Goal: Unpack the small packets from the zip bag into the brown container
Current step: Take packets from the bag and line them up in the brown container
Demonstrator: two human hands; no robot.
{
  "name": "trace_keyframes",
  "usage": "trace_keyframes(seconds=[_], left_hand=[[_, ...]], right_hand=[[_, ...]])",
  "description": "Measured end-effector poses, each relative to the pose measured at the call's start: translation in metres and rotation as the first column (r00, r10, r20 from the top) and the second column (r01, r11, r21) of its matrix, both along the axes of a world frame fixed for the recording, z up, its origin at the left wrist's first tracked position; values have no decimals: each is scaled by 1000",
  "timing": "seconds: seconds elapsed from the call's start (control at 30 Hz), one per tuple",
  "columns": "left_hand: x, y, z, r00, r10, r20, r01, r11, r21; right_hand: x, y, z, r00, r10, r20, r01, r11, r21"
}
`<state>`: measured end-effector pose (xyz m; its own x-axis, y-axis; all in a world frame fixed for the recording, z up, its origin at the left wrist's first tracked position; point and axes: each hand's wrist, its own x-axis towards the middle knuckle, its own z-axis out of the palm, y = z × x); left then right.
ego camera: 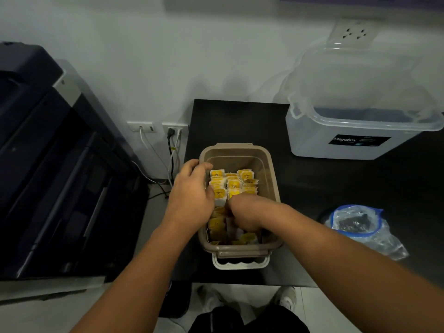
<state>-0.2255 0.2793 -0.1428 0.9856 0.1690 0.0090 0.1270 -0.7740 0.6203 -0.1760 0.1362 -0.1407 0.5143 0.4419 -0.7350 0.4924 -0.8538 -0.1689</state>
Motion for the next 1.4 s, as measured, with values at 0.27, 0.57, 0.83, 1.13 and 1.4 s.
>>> trace_keyframes(seconds=[0.27, 0.57, 0.83, 1.13, 1.4], left_hand=[[0, -3, -3, 1000, 9, -15, -9, 1000, -11], [4, -4, -5, 999, 5, -38, -5, 1000, 12], [4, -4, -7, 999, 14, -38, -13, 1000, 6], [6, -5, -9, 999, 9, -52, -9, 1000, 8], [6, -6, -9, 998, 10, -62, -10, 1000, 7]], right_hand=[[1, 0, 7, 997, -41, 60, 36, 996, 86], [8, -12, 26, 988, -139, 60, 115, 945, 306], [7, -15, 30, 996, -82, -17, 84, 948, 307], [2, -6, 14, 992, 36, 120, -47, 995, 86], [-2, 6, 6, 990, 73, 123, -64, 995, -72]])
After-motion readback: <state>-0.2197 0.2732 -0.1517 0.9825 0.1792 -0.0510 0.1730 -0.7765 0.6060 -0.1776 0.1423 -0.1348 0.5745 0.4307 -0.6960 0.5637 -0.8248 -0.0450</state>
